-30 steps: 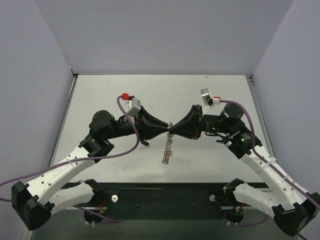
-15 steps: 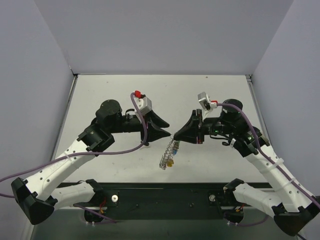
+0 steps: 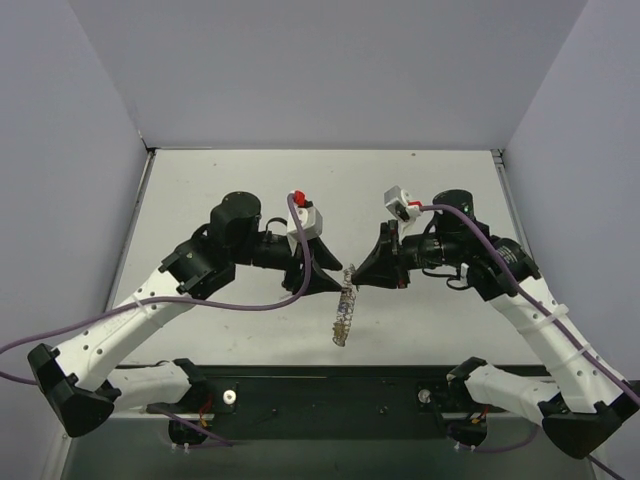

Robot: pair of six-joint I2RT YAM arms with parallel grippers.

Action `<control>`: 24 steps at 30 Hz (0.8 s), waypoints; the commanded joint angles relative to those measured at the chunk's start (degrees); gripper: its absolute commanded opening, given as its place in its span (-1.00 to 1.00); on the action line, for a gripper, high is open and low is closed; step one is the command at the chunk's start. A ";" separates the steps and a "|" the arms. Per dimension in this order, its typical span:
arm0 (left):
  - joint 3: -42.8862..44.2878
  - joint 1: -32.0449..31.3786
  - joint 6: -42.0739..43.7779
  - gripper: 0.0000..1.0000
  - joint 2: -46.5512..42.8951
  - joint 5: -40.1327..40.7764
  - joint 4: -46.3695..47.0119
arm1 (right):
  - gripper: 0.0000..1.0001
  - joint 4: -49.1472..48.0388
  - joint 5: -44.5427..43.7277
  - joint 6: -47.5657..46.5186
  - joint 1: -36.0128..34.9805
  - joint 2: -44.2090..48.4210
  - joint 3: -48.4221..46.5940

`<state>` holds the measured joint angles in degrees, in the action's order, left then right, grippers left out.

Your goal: Put the keys on the keyring

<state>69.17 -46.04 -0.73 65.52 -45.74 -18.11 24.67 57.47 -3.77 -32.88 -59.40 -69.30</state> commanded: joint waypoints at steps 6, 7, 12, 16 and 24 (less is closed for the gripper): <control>4.66 -3.00 2.40 -0.02 3.56 0.21 -0.61 | -1.00 0.21 1.24 -2.73 -2.10 -0.19 -3.56; 4.84 -3.18 2.49 -0.05 4.00 0.21 -0.26 | -1.00 0.29 1.33 -2.91 -2.18 -0.11 -3.56; 6.68 -3.18 3.54 -0.58 5.67 0.65 -1.14 | -1.00 0.38 0.97 -3.35 -2.27 0.60 -3.13; 8.17 -3.44 4.33 -1.00 7.17 0.91 -3.51 | -1.00 0.56 0.71 -3.44 -2.27 1.12 -3.04; 1.78 -4.41 2.42 -1.00 2.71 7.23 7.60 | -0.50 -3.73 -4.12 -1.77 -2.27 5.06 -0.93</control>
<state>73.82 -49.74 2.63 71.79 -43.03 -21.93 28.82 53.45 -6.22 -34.54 -58.54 -69.95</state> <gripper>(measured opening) 0.019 0.095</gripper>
